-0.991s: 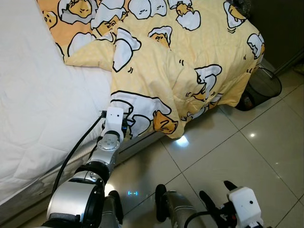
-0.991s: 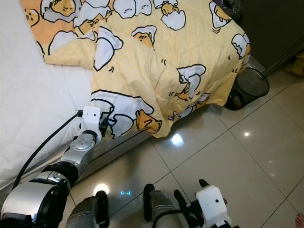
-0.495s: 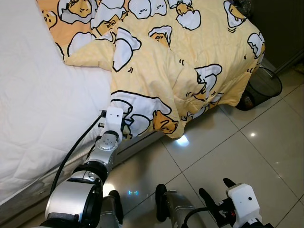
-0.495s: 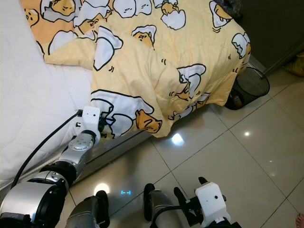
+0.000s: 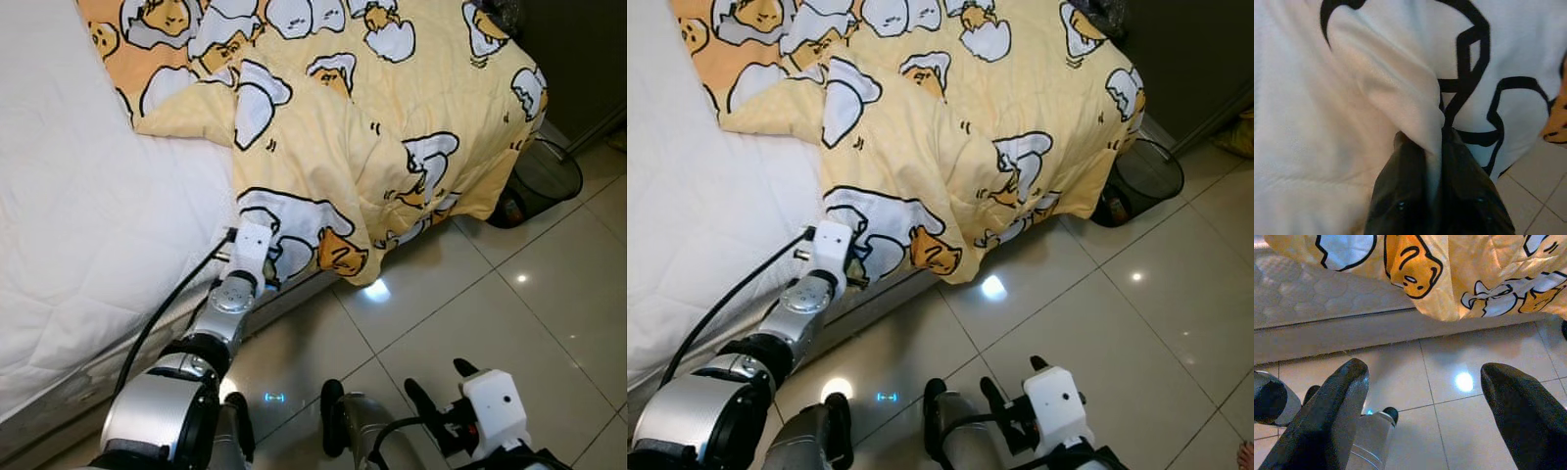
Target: Clean up the room
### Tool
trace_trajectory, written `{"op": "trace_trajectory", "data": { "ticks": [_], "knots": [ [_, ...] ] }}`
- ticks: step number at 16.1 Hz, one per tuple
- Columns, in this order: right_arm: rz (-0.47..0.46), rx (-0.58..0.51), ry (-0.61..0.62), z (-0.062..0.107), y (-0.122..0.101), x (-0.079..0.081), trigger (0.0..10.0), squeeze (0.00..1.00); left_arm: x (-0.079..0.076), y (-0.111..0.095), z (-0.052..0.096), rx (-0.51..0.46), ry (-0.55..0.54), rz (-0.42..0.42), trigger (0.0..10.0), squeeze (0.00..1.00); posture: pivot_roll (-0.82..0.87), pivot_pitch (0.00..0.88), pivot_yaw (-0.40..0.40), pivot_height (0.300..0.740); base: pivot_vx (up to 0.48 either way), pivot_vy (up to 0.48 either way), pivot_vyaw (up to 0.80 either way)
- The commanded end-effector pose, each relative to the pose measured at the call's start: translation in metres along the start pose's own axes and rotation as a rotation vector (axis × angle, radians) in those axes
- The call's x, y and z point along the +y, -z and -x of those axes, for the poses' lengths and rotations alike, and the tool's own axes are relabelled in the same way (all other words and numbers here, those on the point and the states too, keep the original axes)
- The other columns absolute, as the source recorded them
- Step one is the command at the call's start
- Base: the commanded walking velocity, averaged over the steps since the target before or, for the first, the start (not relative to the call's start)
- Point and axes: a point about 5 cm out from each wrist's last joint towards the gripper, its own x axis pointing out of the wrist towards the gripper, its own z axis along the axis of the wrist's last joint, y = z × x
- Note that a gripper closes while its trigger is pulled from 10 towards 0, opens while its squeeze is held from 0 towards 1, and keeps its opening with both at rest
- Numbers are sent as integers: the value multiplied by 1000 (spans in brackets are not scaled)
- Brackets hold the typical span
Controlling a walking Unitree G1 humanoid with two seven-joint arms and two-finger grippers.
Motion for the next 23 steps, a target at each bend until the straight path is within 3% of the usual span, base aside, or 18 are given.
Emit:
{"op": "trace_trajectory", "data": {
  "ticks": [1,7,8,9,11,14,16,17,19,23],
  "knots": [
    [-14,33,-5,2,7,2,10000,0,-9,10,3,41,42,-12,0,0,-242,290,-94,740,0,0,0],
    [-21,29,-5,-4,7,1,10000,0,-6,15,4,60,57,-60,0,0,-235,291,-91,740,0,0,0],
    [-21,29,-5,-5,7,1,10000,0,-5,15,4,66,54,-65,1412,0,-235,290,-91,740,0,0,0],
    [-21,28,-4,-6,8,1,10000,0,-6,16,4,69,63,-76,10000,0,-233,287,-90,740,0,0,0],
    [-21,28,-5,-7,8,1,10000,0,-4,16,5,46,73,-69,10000,0,-228,285,-87,740,0,0,0],
    [-21,27,-9,-12,9,1,10000,0,1,19,7,22,129,-146,10000,0,-214,279,-85,740,0,0,0],
    [-21,28,-13,-14,9,2,10000,0,-7,23,12,-8,259,-206,10000,0,-210,275,-84,740,0,0,0],
    [-21,29,-14,-14,10,2,10000,0,-11,23,13,-20,313,-208,10000,0,-207,275,-83,740,0,0,0],
    [-22,32,-20,-16,11,2,10000,0,-28,23,19,-44,532,-163,10000,0,-198,272,-83,740,0,0,0],
    [-20,34,-27,-18,12,3,10000,0,-44,30,29,-38,732,-212,10000,0,-196,270,-82,740,0,0,0]
  ]
}}
